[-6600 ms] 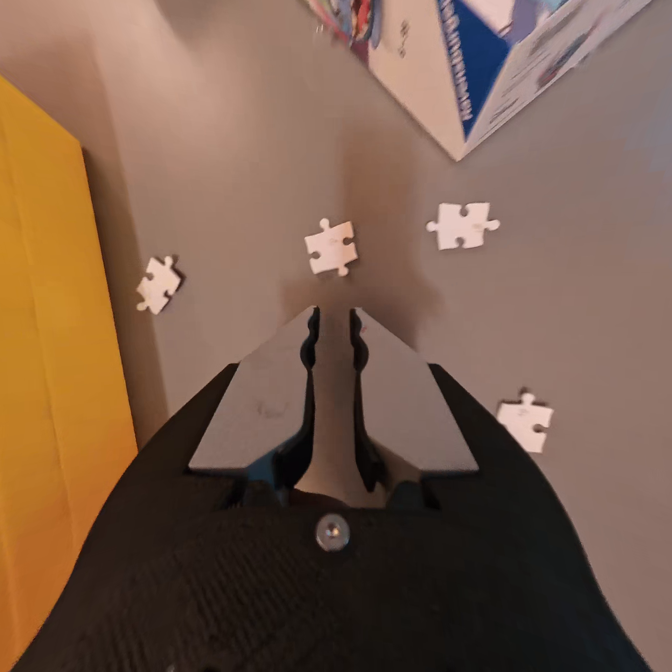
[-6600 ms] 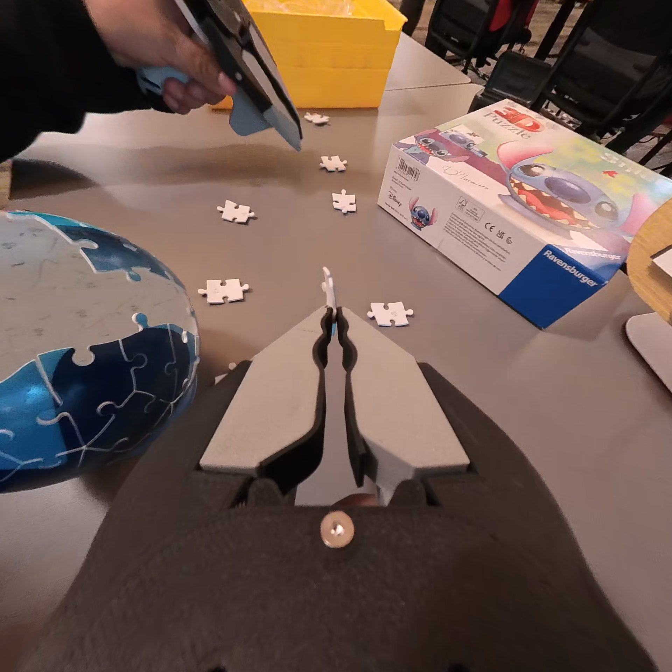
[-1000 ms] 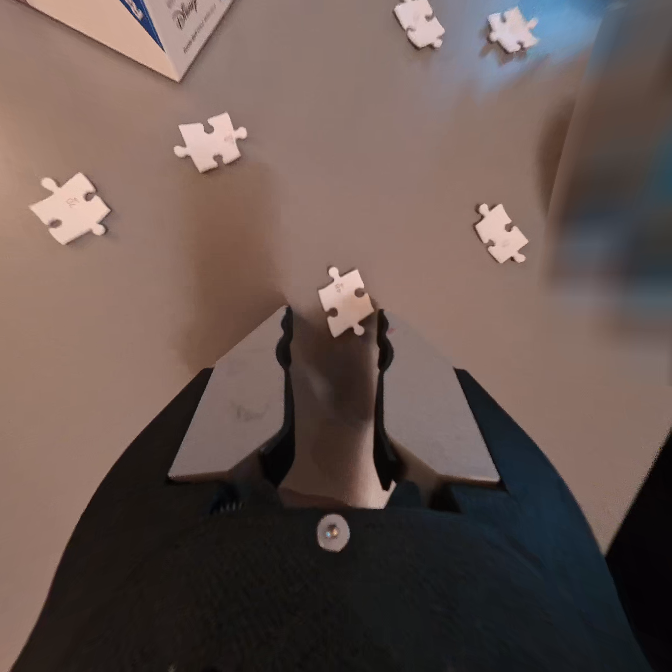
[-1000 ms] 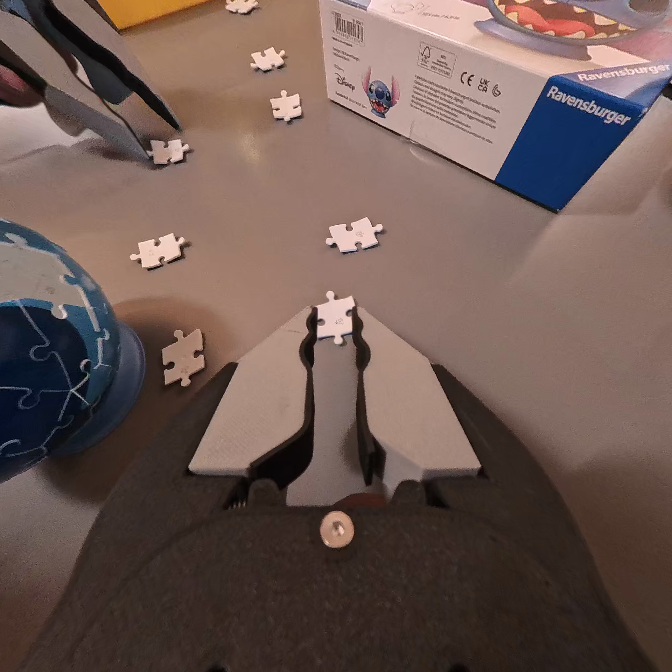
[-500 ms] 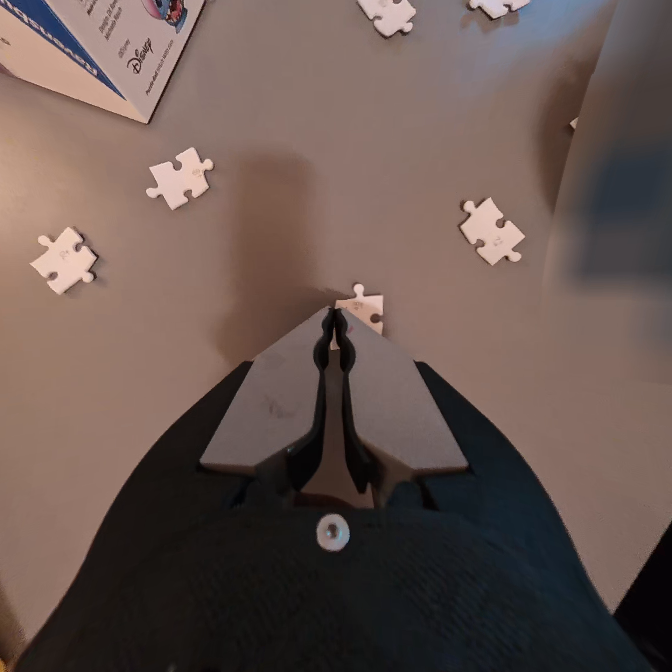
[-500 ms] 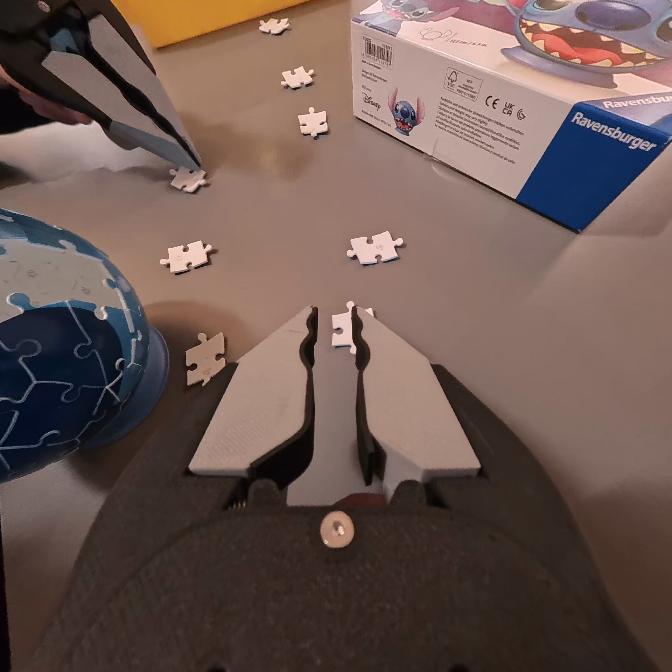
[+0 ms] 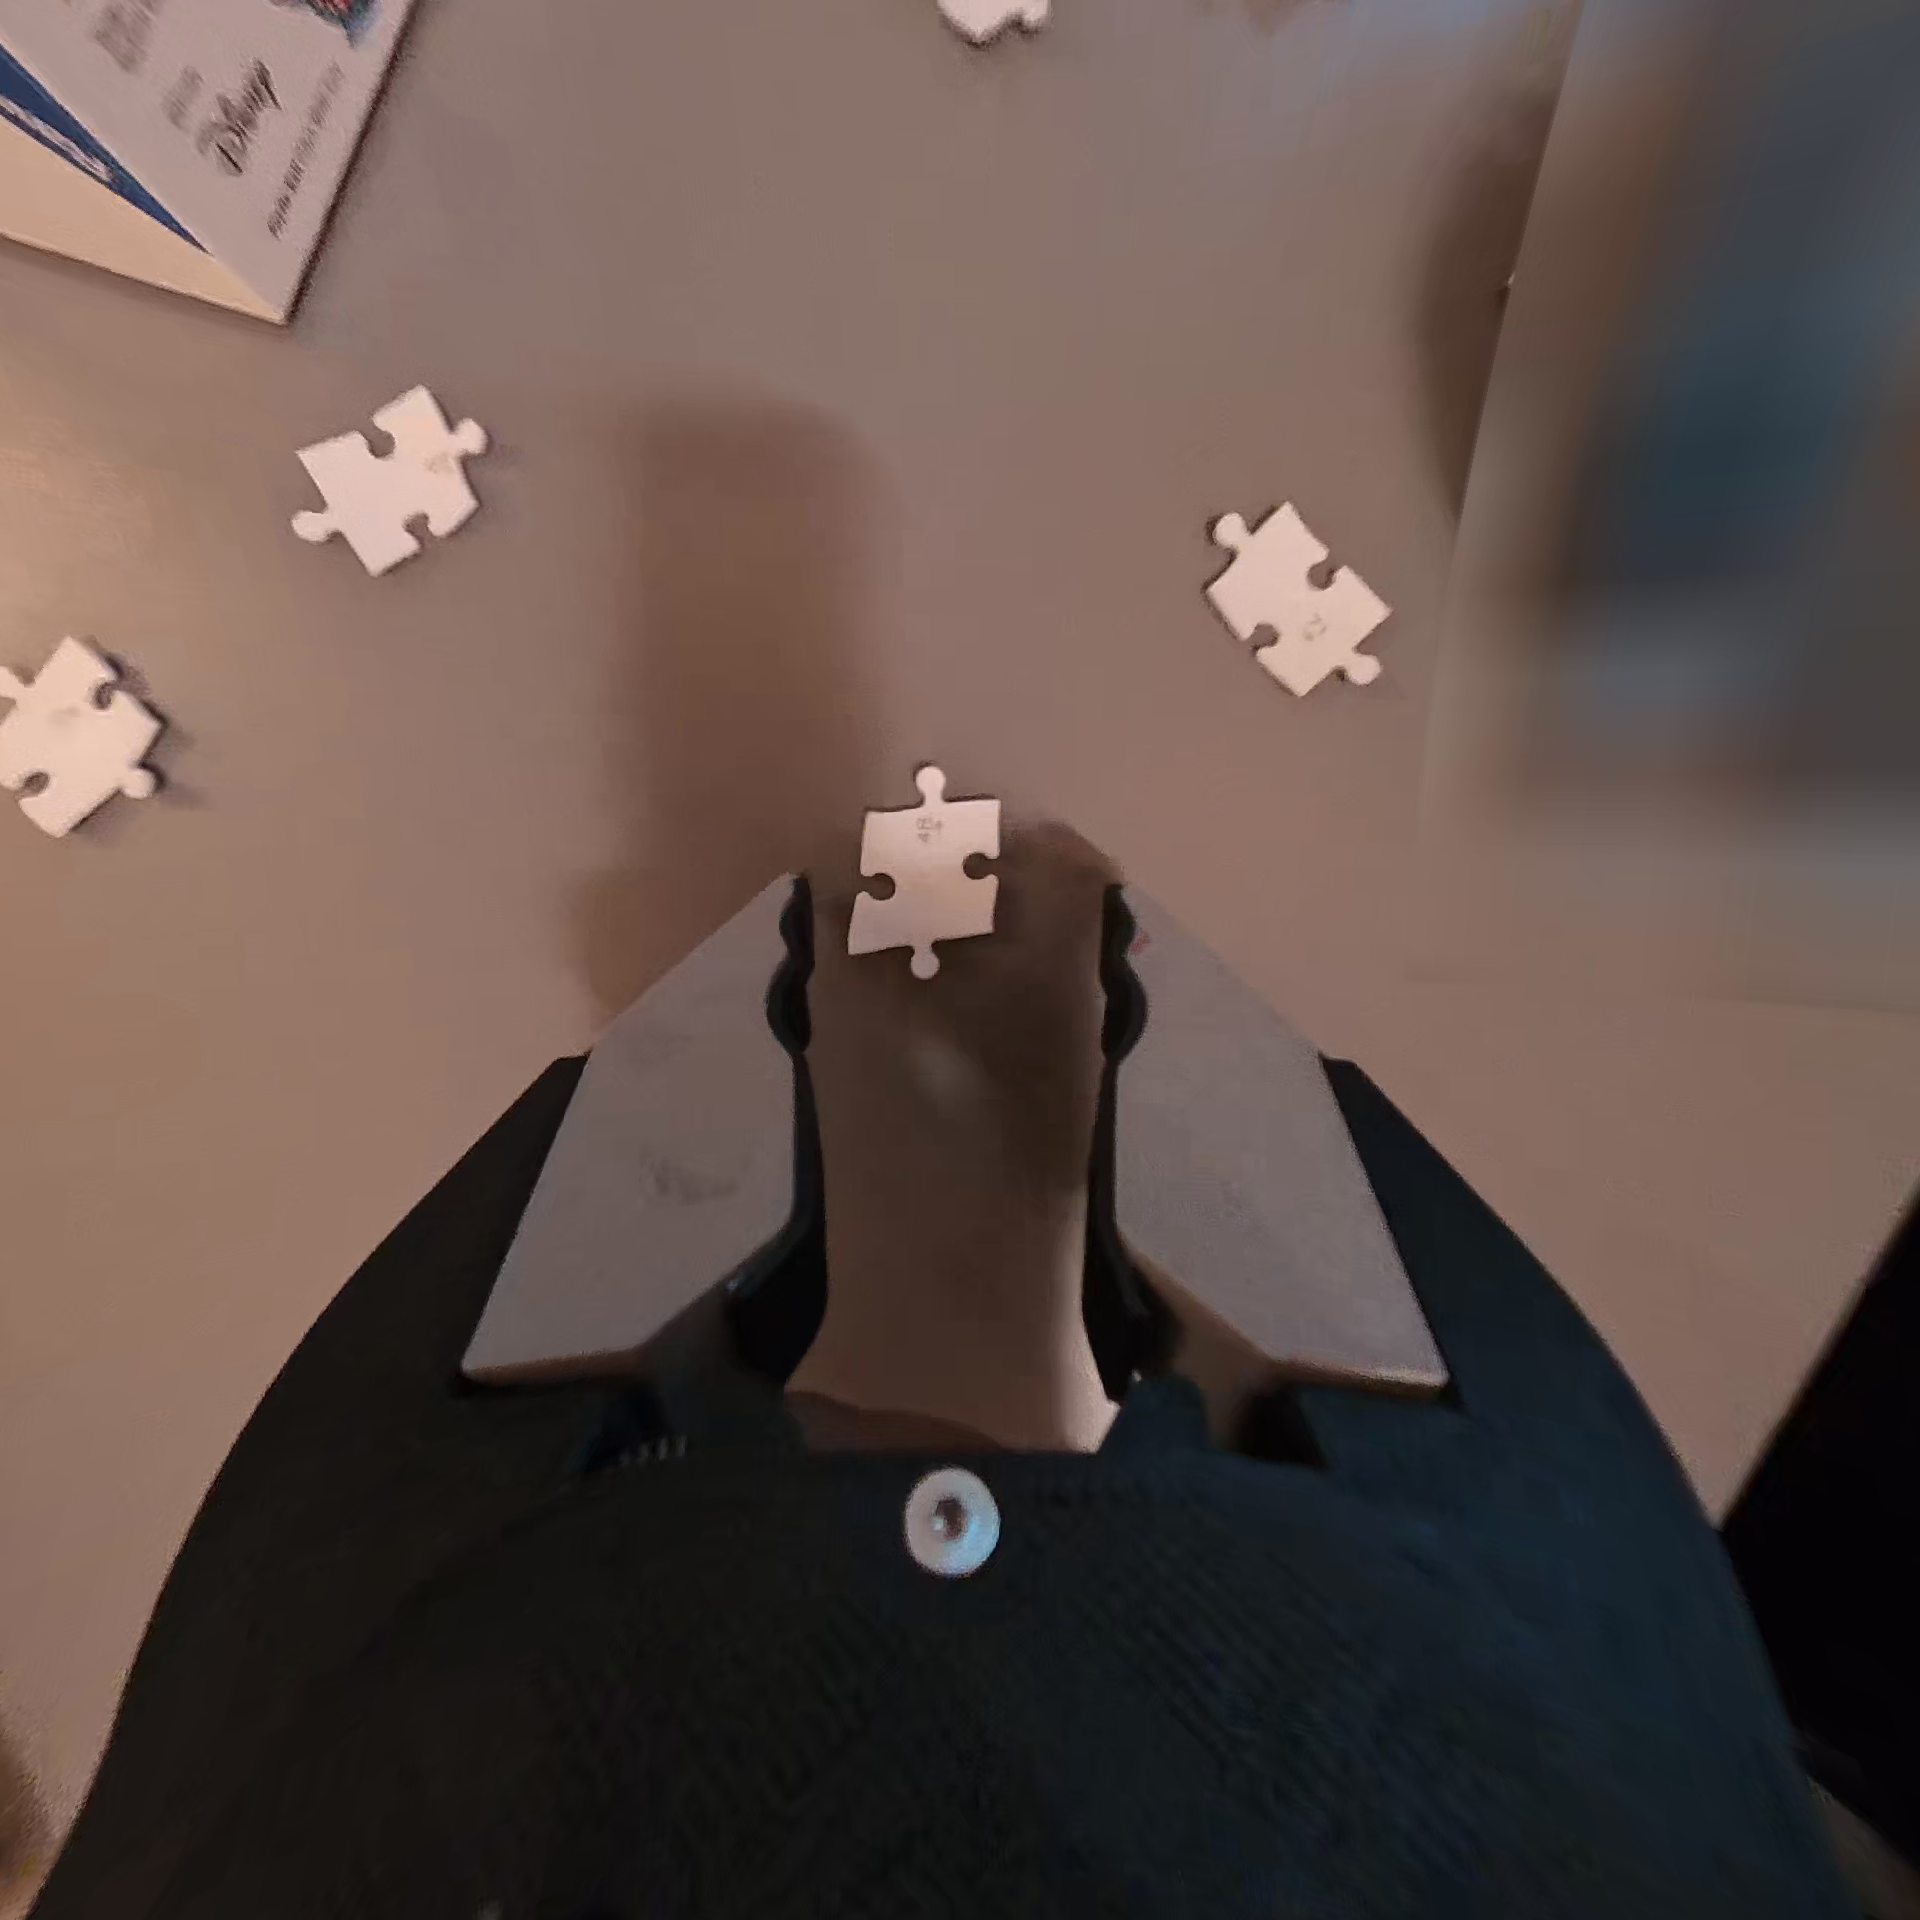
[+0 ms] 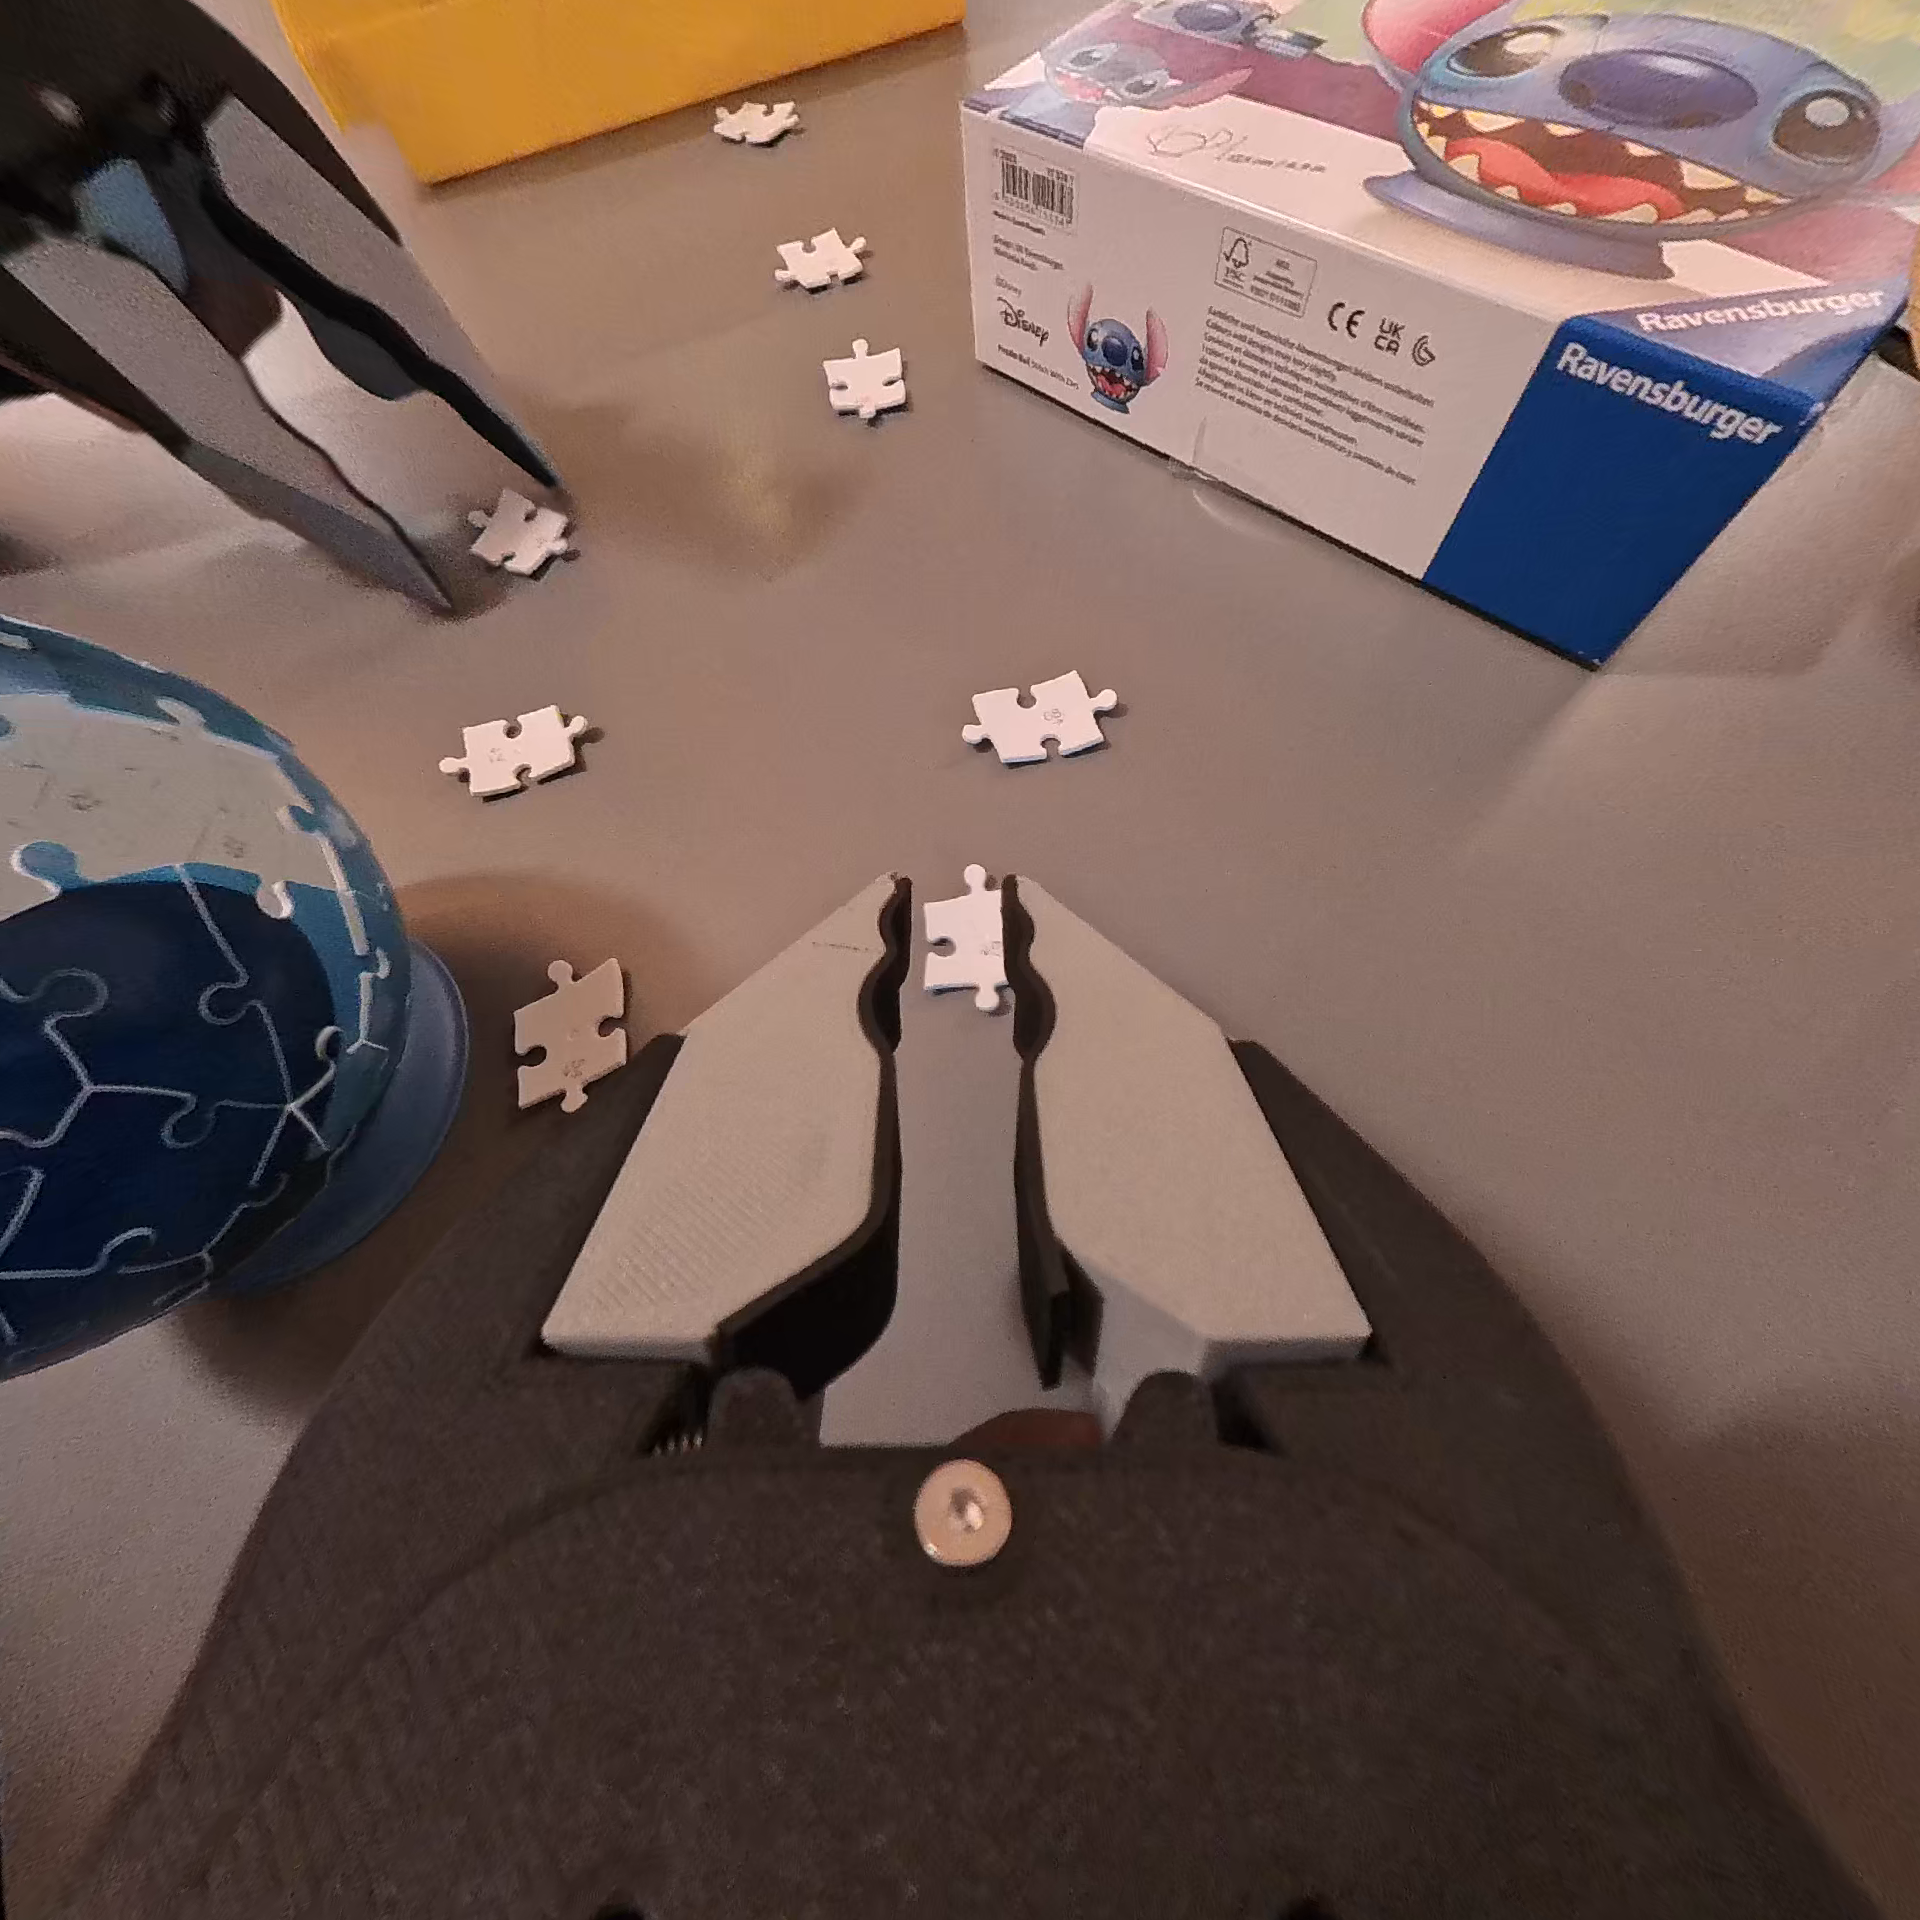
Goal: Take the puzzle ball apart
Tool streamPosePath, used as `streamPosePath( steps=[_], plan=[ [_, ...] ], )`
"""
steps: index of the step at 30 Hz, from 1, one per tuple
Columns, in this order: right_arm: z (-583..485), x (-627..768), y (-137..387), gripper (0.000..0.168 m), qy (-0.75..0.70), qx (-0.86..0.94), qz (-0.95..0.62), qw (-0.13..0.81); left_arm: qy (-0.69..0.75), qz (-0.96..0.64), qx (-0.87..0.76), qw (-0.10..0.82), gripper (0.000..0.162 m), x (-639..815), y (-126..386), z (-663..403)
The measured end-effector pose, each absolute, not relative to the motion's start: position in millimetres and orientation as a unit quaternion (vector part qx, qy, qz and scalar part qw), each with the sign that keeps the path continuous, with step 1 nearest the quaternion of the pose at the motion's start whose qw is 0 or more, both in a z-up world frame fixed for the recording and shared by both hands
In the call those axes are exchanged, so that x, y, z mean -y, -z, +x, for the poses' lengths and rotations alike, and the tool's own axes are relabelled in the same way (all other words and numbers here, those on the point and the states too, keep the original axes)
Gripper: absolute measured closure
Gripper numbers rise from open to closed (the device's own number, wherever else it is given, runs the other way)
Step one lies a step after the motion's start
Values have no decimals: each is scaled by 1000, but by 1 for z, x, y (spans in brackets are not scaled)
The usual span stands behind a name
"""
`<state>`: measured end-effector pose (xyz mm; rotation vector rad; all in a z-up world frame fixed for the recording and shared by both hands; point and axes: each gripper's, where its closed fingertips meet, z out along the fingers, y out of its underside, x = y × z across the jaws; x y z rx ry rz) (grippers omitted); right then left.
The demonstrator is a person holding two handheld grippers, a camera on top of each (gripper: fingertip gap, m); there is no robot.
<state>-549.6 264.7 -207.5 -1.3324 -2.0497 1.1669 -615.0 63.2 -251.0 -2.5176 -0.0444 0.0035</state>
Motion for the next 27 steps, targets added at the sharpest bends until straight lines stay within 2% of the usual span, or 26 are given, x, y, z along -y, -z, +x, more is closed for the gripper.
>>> streamPosePath(
  steps=[1, 2, 4, 6, 11, 15, 18, 22, 27],
  plan=[
    [-549, -264, 207, 154, -421, 739, -479, 216, -11, -952, 15, 304, 109, -65, 254, -617],
    [-549, -264, 206, 154, -422, 739, -478, 217, -25, -950, 19, 310, 121, -66, 253, -622],
    [-549, -263, 205, 155, -425, 739, -476, 216, -40, -950, 24, 310, 121, -66, 252, -630],
    [-548, -261, 204, 155, -426, 740, -474, 214, -18, -950, 20, 312, 135, -66, 253, -626],
    [-546, -252, 203, 154, -444, 742, -465, 190, -16, -948, 5, 317, 136, -68, 253, -625],
    [-550, -240, 196, 155, -471, 741, -455, 148, -111, -937, -48, 328, 136, -79, 246, -638],
    [-552, -223, 181, 154, -502, 739, -438, 92, -223, -892, -104, 379, 136, -107, 211, -646],
    [-556, -197, 153, 153, -549, 728, -407, 46, -301, -810, -193, 465, 136, -159, 156, -615],
    [-556, -187, 134, 152, -577, 715, -391, 52, -374, -741, -267, 490, 136, -189, 138, -589]
  ],
)
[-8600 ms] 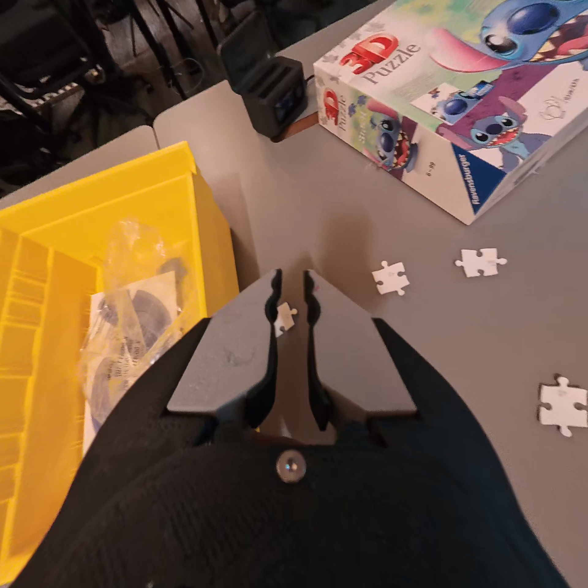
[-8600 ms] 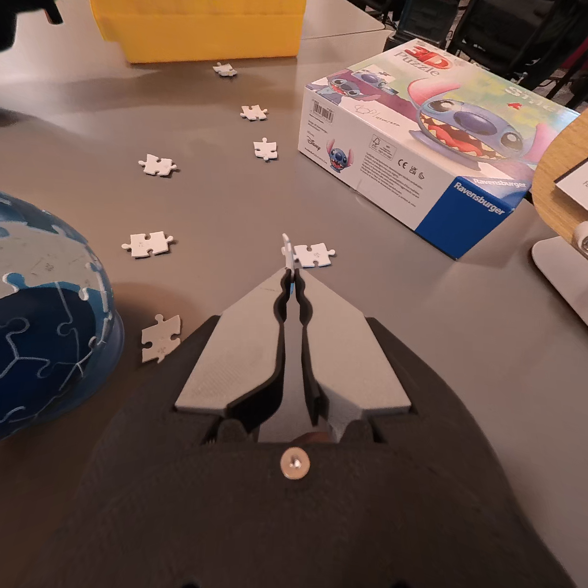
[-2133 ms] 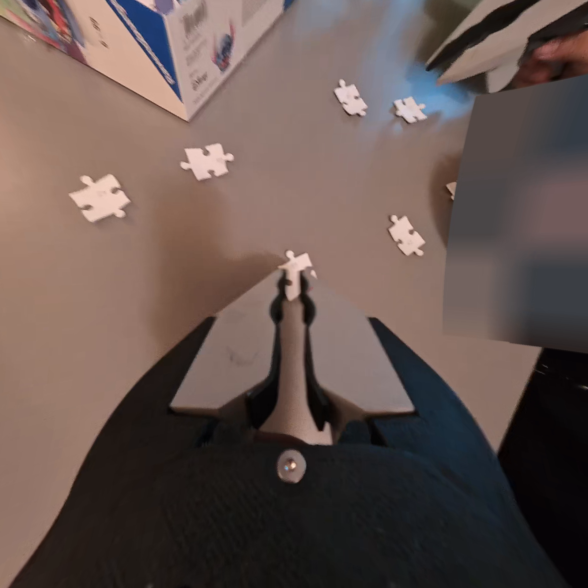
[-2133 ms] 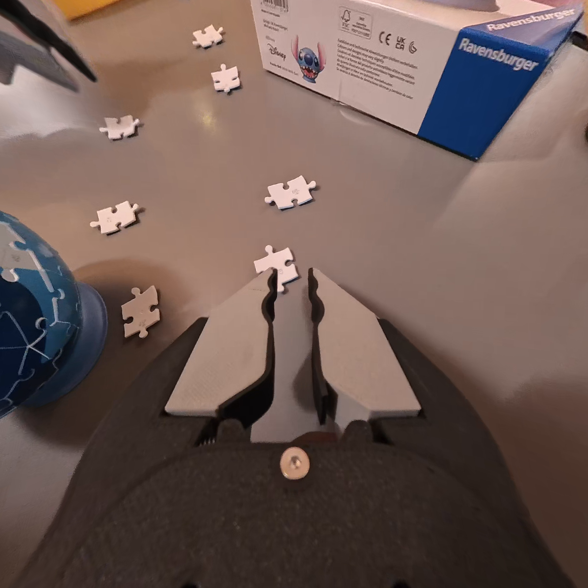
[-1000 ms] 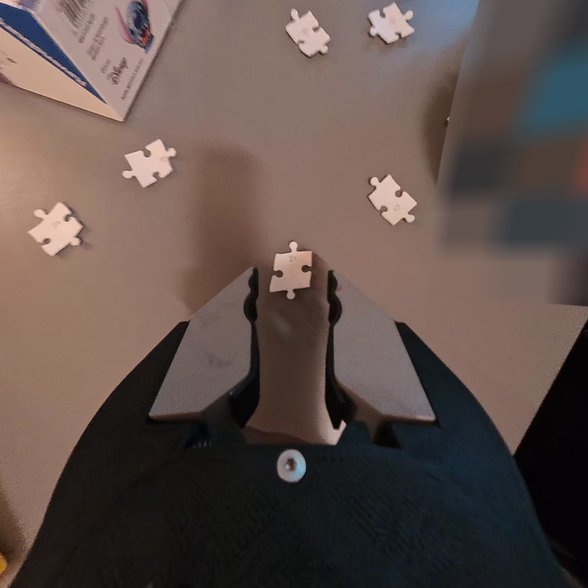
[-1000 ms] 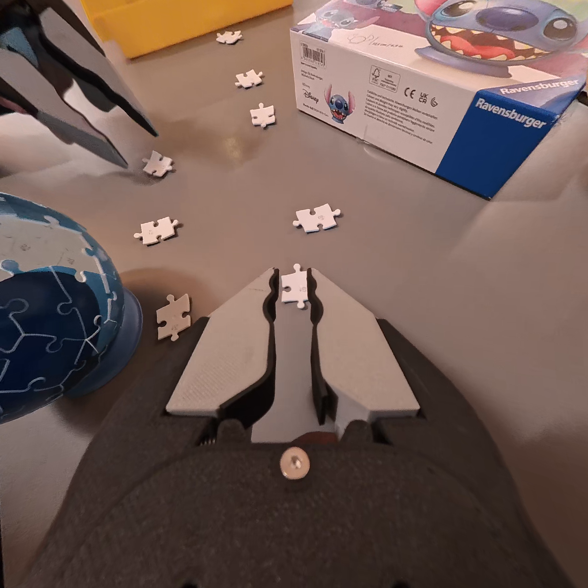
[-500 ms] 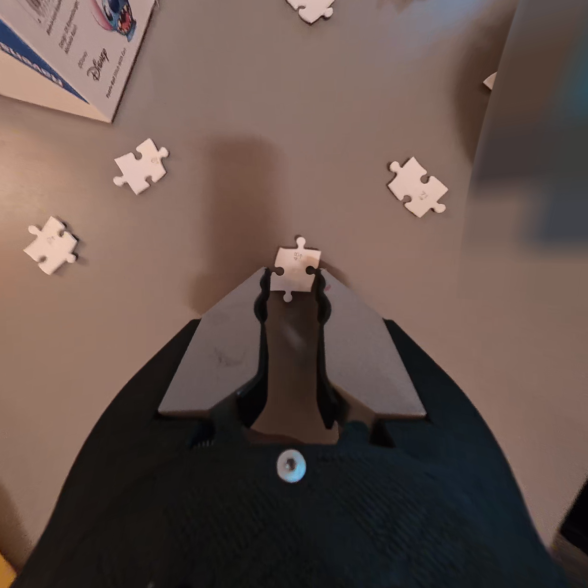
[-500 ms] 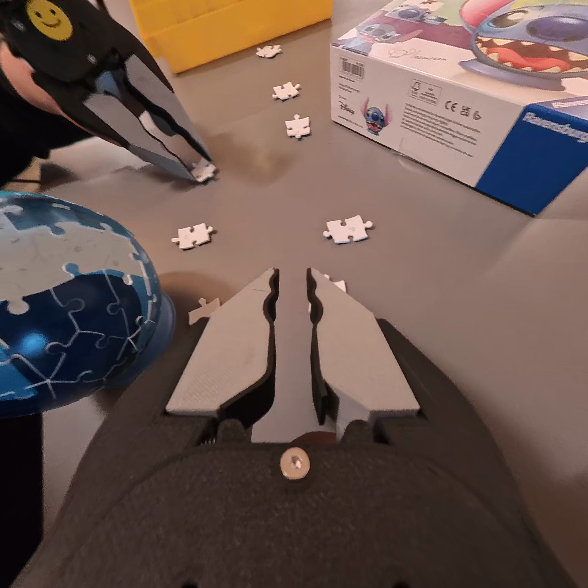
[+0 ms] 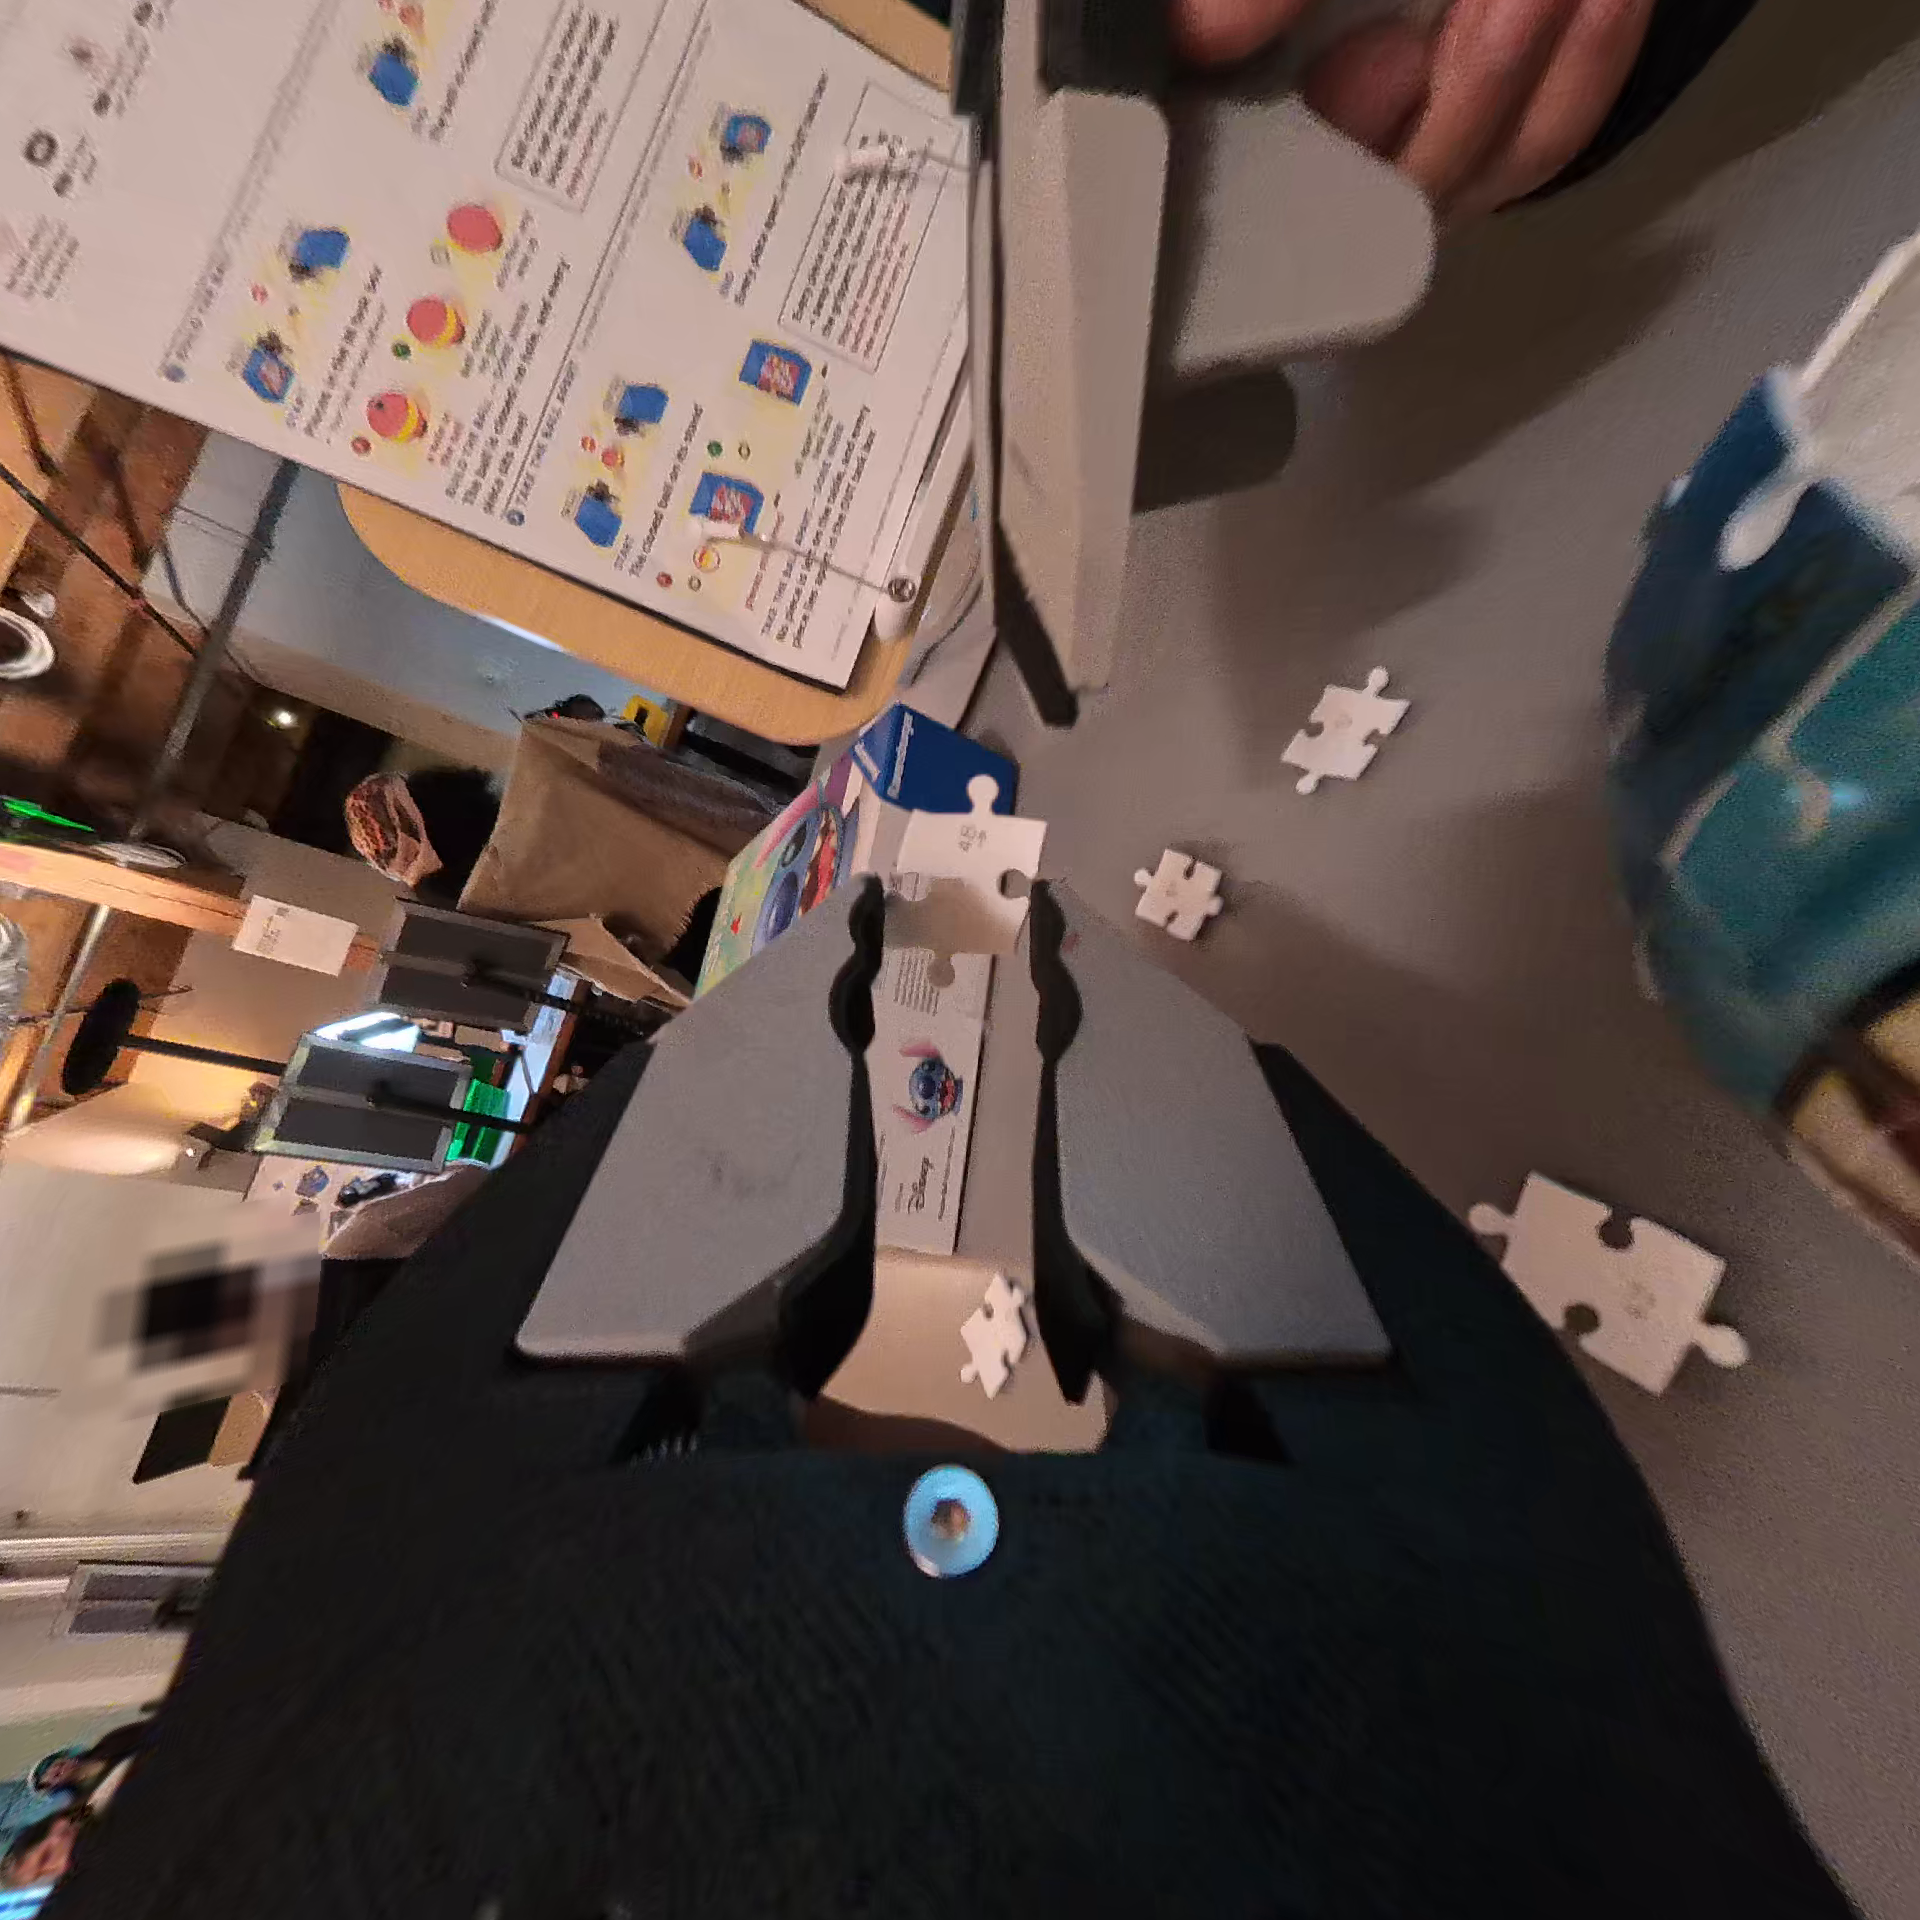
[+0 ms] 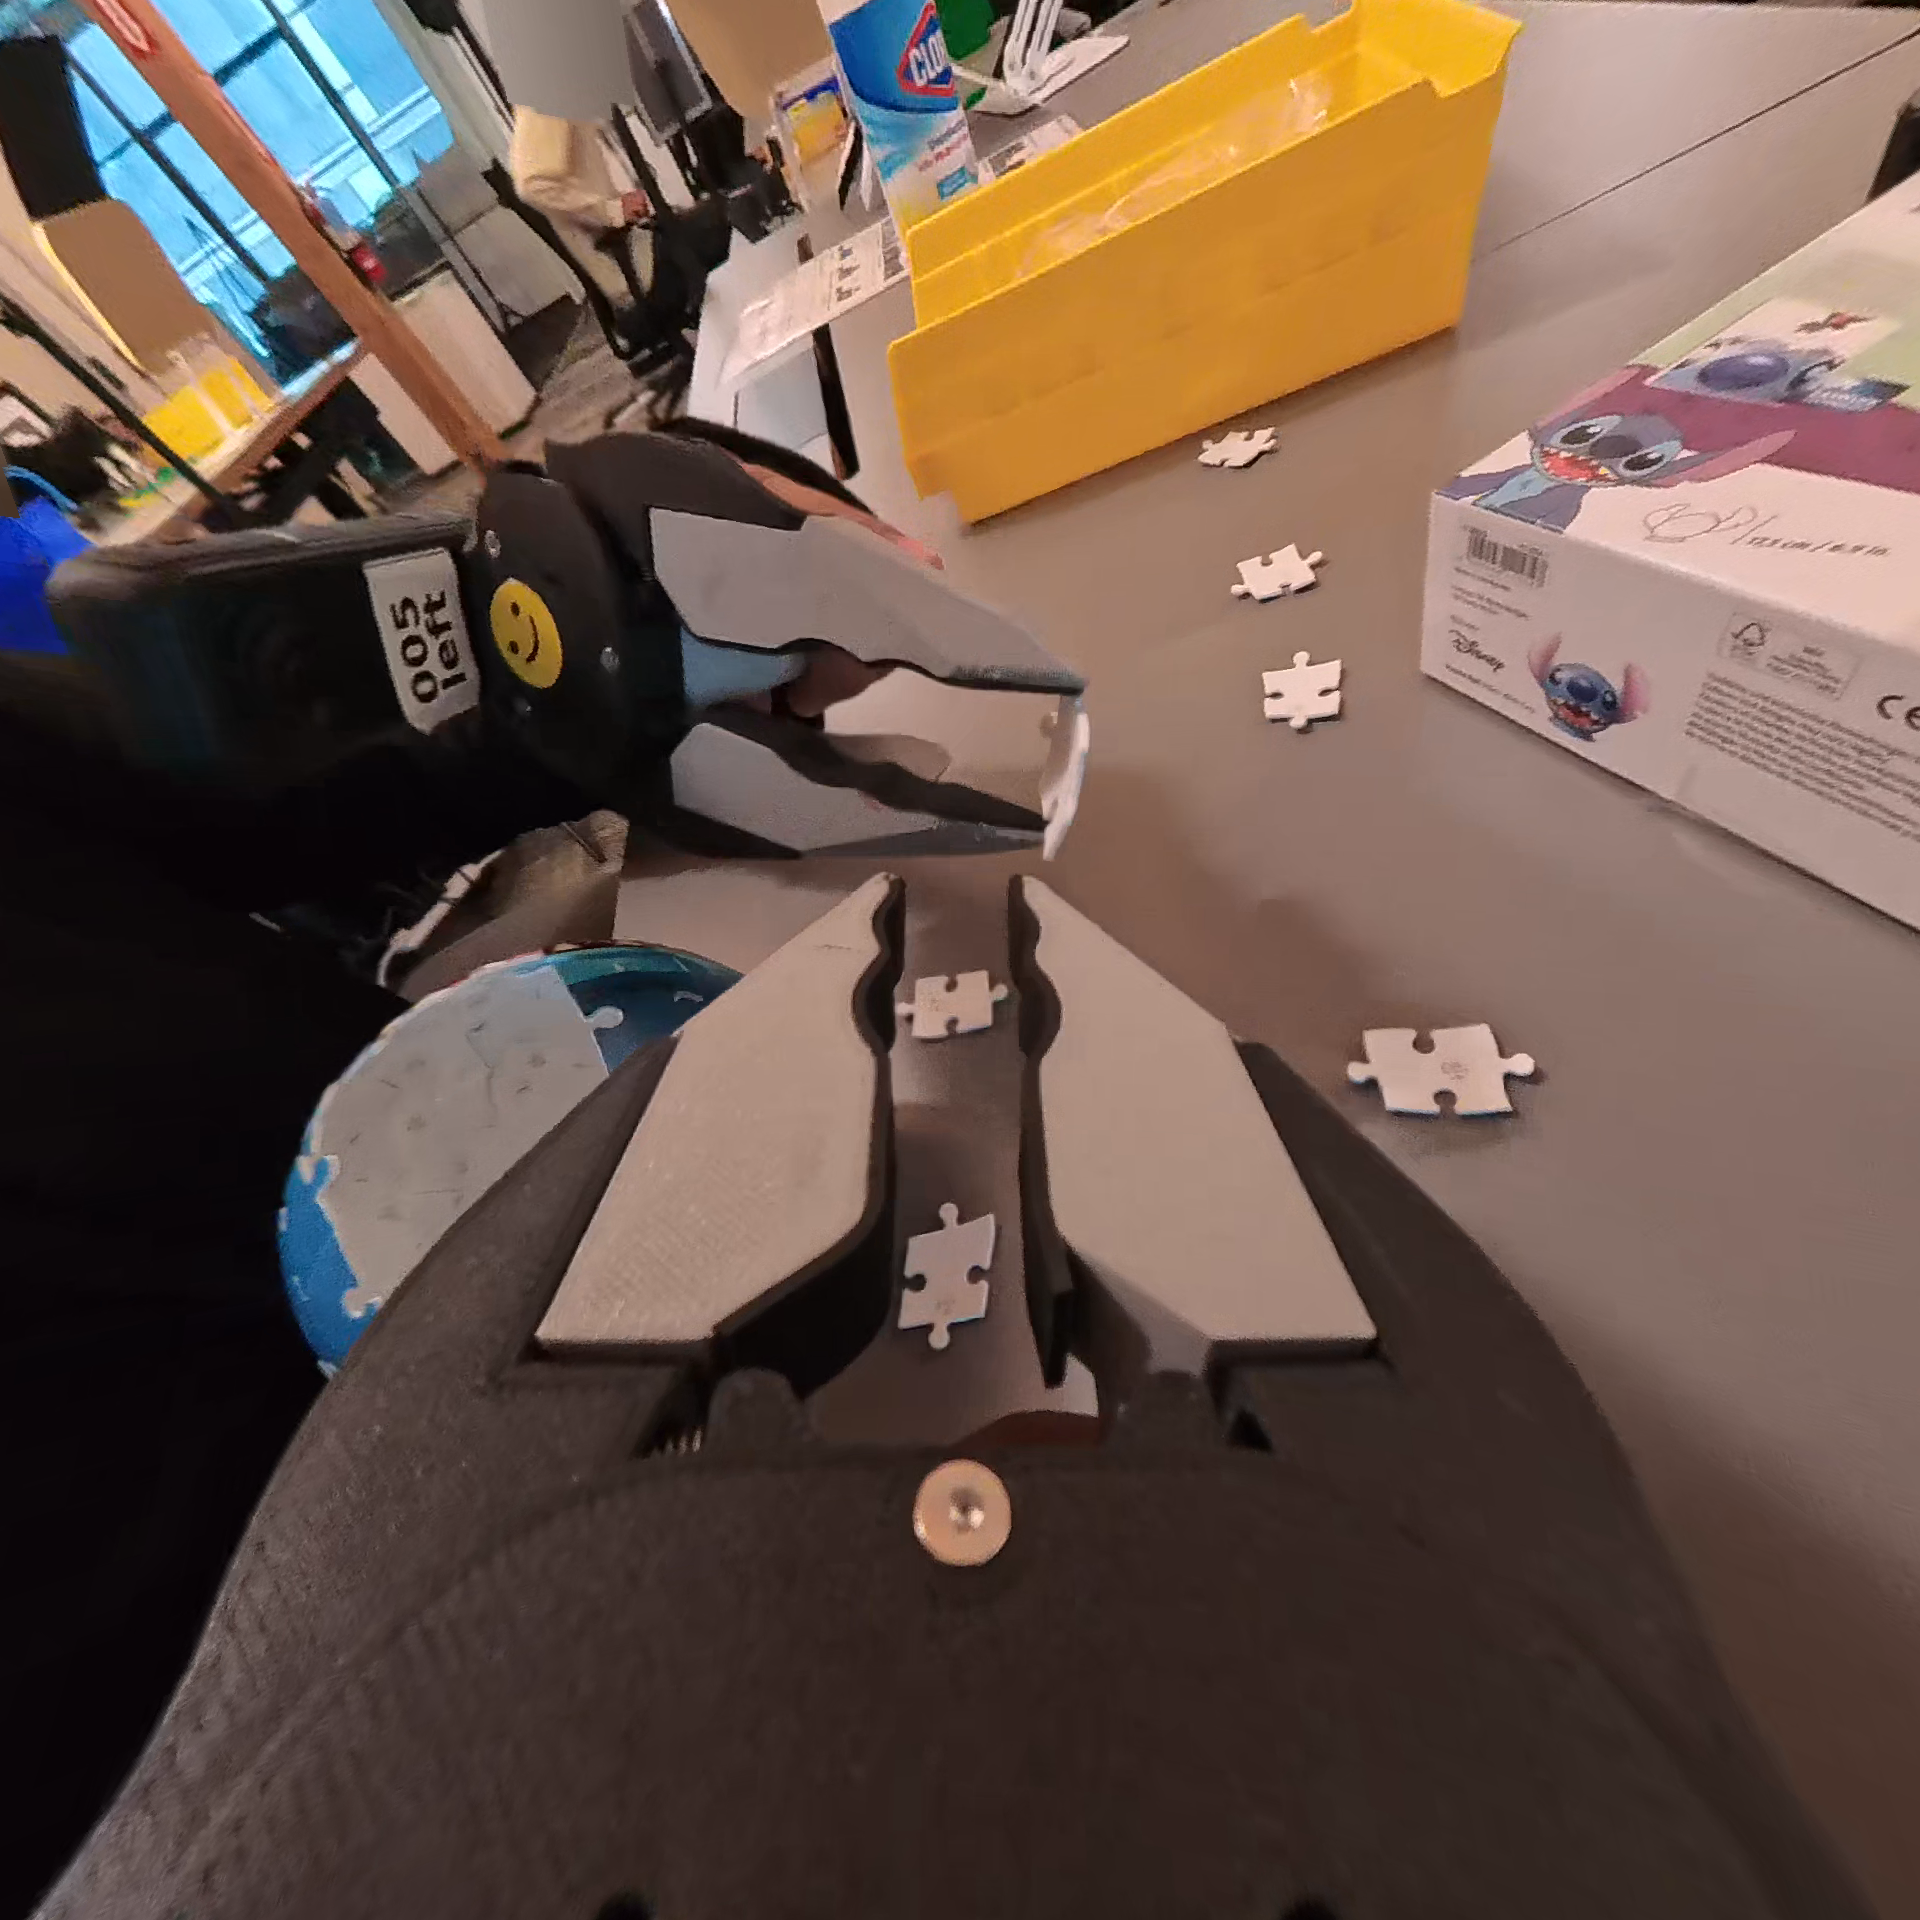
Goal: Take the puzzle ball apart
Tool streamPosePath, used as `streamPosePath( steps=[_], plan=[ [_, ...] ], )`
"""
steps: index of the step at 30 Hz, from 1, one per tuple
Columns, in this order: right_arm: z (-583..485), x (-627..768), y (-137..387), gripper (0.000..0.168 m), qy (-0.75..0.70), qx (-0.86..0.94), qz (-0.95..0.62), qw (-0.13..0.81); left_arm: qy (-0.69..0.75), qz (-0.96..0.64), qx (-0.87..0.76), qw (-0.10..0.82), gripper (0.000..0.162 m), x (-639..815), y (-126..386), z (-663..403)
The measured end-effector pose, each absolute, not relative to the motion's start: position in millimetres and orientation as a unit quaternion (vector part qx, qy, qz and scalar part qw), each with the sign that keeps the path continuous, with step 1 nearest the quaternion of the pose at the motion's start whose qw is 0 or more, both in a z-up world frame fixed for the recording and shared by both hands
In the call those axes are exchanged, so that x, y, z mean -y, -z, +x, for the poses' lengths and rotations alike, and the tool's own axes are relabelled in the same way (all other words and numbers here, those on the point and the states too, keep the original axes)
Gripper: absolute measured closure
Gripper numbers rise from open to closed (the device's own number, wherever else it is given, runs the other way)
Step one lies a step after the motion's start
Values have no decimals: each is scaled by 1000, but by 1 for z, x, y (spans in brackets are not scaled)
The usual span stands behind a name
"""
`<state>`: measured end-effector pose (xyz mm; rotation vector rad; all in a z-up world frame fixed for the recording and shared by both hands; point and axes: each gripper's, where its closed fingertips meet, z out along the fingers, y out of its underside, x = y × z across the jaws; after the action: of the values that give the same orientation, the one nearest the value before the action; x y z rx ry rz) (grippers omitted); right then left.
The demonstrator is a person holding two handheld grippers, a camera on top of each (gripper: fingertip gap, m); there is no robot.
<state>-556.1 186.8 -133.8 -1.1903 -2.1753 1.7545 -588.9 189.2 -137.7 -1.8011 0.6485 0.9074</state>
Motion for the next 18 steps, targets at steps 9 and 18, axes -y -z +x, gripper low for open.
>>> streamPosePath(
  steps=[9, 18],
  plan=[
    [-569, -198, 134, 158, -563, 709, -412, 105, -384, -708, -267, 530, 135, -201, 129, -574],
    [-575, -201, 133, 168, -562, 714, -408, 94, -359, -711, -247, 551, 137, -206, 126, -577]
  ],
)
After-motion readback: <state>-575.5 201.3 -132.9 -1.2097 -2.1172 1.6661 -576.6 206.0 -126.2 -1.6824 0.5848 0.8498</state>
